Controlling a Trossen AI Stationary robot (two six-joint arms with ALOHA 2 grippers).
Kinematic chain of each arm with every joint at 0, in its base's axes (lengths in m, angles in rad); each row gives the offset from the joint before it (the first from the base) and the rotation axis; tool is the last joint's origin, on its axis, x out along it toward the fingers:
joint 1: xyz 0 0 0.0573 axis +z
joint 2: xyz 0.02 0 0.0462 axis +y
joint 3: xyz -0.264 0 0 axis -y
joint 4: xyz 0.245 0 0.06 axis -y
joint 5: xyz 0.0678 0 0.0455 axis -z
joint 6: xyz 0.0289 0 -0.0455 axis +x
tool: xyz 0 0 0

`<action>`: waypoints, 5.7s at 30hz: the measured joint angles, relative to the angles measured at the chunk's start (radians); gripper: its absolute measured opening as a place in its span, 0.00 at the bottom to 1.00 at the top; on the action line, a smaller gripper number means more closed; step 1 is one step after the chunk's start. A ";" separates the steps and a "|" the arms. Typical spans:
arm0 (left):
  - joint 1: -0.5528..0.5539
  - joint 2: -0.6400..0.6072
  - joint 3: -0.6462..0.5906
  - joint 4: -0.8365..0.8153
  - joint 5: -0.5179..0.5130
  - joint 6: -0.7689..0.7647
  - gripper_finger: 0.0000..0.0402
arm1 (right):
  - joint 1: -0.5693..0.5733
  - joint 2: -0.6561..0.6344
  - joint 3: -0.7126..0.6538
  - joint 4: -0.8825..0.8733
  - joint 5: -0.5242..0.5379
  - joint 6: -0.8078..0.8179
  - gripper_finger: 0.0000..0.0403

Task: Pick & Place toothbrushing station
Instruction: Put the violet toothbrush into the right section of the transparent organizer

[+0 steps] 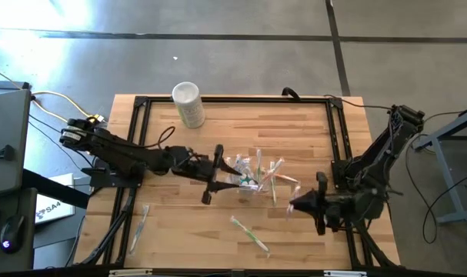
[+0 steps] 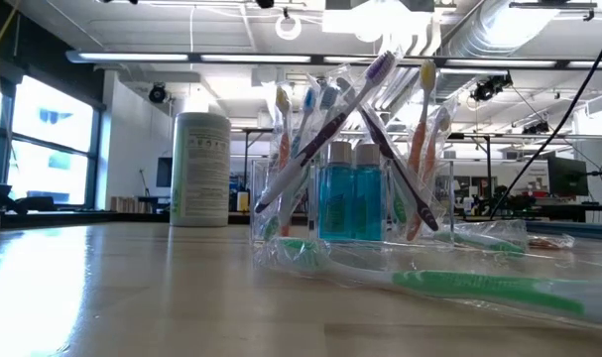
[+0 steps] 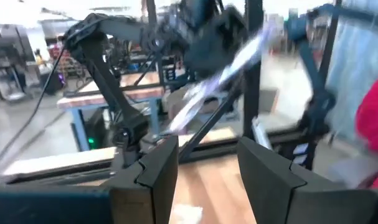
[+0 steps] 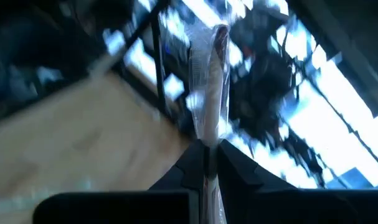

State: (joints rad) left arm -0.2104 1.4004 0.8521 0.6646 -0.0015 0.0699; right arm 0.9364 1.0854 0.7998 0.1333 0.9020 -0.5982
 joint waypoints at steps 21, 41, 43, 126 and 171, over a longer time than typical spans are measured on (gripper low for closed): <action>-0.174 0.177 0.130 -0.037 -0.439 1.291 0.40 | -0.279 -0.019 0.001 0.262 -0.546 0.230 0.04; -0.203 0.344 0.293 0.102 -0.488 1.941 0.40 | -0.647 0.033 0.000 0.332 -1.001 0.707 0.04; -0.202 0.352 0.296 0.102 -0.486 1.979 0.40 | -0.651 0.033 0.000 0.330 -1.012 0.711 0.04; -0.141 0.466 0.437 0.140 -0.536 2.336 0.40 | -0.675 0.034 0.001 0.284 -1.033 0.755 0.04; -0.135 0.466 0.437 0.383 -0.442 2.492 0.40 | -0.647 -0.016 0.000 0.353 -1.007 0.739 0.04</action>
State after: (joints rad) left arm -0.3454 1.8664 1.2892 1.0481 -0.4430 2.5614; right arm 0.2890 1.0694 0.7998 0.4860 -0.1047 0.1409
